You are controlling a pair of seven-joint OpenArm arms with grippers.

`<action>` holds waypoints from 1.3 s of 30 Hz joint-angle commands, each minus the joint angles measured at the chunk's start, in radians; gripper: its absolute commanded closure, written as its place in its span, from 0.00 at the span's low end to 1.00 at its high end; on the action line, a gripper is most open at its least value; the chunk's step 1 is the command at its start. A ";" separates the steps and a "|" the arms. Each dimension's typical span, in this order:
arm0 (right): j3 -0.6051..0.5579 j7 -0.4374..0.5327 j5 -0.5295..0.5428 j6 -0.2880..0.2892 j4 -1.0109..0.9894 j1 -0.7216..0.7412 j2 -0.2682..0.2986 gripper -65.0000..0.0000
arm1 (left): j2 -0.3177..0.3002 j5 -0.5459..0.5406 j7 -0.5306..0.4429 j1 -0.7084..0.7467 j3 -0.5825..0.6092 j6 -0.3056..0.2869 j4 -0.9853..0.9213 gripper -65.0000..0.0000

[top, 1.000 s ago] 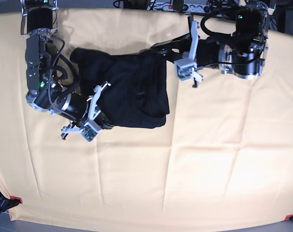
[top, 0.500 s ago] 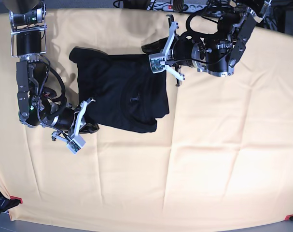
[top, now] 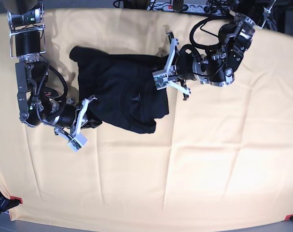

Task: Fold the T-shirt properly
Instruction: 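Square the folded bundle's edges with both grippers, pushing toward each other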

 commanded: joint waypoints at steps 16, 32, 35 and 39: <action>0.008 -0.045 0.121 0.003 0.315 -0.253 0.130 1.00 | 0.037 0.104 -0.305 -0.247 -0.005 0.002 -0.316 1.00; 0.017 -0.032 0.004 -0.093 0.527 -0.508 0.111 1.00 | 0.229 0.230 -0.567 -0.408 -0.005 -0.012 -0.546 1.00; 0.069 0.037 -0.098 -0.138 0.556 -0.508 0.111 1.00 | 0.220 0.180 -0.405 -0.463 -0.009 -0.064 -0.509 1.00; 0.187 0.060 -0.162 -0.254 0.592 -0.508 0.111 1.00 | 0.149 -0.089 -0.085 -0.484 -0.009 -0.064 -0.386 1.00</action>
